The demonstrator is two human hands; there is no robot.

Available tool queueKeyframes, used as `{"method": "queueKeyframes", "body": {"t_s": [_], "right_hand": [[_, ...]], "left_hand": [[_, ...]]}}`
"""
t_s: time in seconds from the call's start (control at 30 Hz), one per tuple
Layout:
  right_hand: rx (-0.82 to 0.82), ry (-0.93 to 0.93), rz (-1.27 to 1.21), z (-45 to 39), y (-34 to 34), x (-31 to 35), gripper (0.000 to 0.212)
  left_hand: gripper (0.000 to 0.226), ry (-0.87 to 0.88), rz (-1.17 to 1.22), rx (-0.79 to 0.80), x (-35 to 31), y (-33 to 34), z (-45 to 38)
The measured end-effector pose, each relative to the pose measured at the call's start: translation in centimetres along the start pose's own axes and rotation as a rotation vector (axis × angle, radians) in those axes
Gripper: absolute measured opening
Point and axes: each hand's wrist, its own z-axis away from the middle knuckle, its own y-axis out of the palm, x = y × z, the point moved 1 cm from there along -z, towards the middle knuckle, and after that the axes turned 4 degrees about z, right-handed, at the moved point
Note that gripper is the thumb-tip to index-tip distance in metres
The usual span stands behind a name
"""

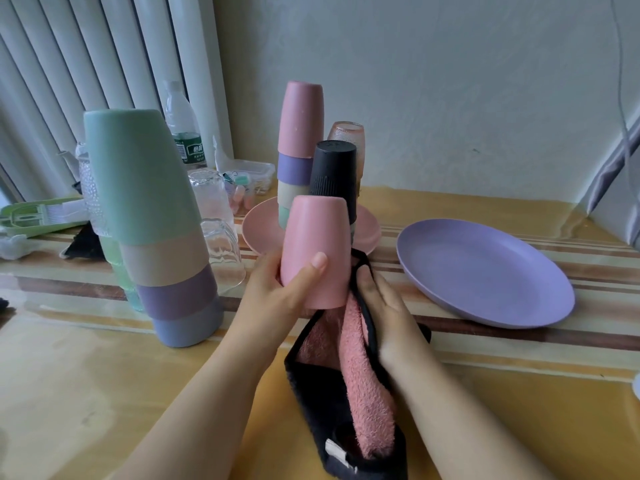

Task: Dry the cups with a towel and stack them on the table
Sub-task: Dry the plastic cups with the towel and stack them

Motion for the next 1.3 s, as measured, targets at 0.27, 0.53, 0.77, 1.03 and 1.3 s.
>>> {"method": "queueKeyframes", "body": {"t_s": [0.27, 0.53, 0.77, 1.03, 1.3], "right_hand": [[-0.181, -0.027, 0.311, -0.4, -1.0, -0.5, 0.027], [-0.258, -0.012, 0.286, -0.7, -1.9, -0.5, 0.024], [-0.25, -0.022, 0.34, -0.7, -1.8, -0.5, 0.021], [-0.24, -0.018, 0.354, -0.6, -1.8, -0.6, 0.022], [-0.239, -0.034, 0.327, -0.7, -1.7, -0.7, 0.022]], "left_hand": [[0.07, 0.015, -0.511, -0.406, 1.3, -2.3, -1.3], [0.055, -0.041, -0.685, -0.423, -0.1, -2.0, -0.3], [0.051, -0.163, -0.862, -0.383, 0.2, -1.8, -0.2], [0.119, 0.063, -1.074, -0.441, -0.8, -1.2, 0.6], [0.03, 0.589, -1.163, -0.525, 0.9, -1.4, -0.3]]}}
